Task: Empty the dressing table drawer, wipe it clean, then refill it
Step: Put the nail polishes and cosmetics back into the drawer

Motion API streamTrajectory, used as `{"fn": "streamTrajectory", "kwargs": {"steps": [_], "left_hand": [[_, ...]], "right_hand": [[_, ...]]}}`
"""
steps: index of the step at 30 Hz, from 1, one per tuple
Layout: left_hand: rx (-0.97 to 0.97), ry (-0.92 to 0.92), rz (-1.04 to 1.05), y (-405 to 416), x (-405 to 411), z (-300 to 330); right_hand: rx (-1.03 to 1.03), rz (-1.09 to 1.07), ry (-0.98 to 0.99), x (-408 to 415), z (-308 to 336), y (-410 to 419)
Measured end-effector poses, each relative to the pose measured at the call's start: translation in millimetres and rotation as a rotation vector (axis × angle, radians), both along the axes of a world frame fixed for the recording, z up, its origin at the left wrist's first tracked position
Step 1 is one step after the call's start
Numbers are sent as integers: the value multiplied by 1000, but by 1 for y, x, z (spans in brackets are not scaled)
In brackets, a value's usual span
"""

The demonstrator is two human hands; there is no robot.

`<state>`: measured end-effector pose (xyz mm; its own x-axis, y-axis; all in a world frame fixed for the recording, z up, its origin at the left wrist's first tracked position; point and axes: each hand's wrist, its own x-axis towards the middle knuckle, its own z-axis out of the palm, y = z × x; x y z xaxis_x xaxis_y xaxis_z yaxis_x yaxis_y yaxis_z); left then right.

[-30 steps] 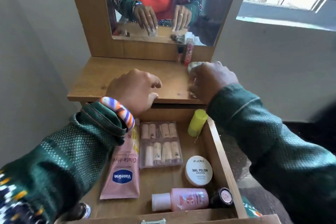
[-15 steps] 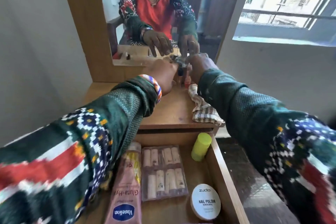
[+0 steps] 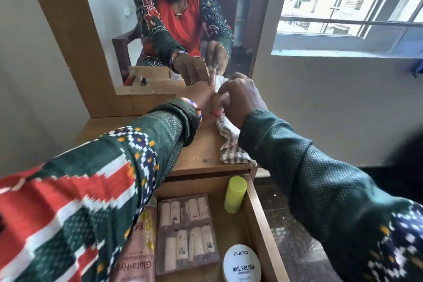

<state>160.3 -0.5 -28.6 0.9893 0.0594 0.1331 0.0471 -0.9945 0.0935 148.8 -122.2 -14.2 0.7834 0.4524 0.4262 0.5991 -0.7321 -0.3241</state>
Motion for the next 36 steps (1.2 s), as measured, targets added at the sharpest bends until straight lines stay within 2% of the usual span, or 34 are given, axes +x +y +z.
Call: {"fn": "streamTrajectory", "kwargs": {"steps": [7, 11, 15, 17, 20, 22, 31, 36], "left_hand": [[61, -12, 68, 1, -10, -2], [-99, -112, 56, -1, -35, 14], [-275, -269, 48, -8, -85, 27], [-368, -230, 34, -10, -113, 28], [-541, -70, -34, -13, -149, 21], [-586, 12, -58, -18, -161, 10], [-493, 152, -2, -55, -152, -74], [-575, 155, 47, -67, -142, -96]], "right_hand": [[142, 66, 70, -14, 1, -7], [205, 95, 158, -30, 14, -22], [50, 191, 286, -45, 23, -45], [-51, 232, 345, -53, 19, -55], [-172, 237, 414, -62, 6, -68], [-219, 216, 437, -68, -7, -74], [-310, 107, 409, -76, -73, -84], [-333, 78, 371, -76, -90, -88]]}}
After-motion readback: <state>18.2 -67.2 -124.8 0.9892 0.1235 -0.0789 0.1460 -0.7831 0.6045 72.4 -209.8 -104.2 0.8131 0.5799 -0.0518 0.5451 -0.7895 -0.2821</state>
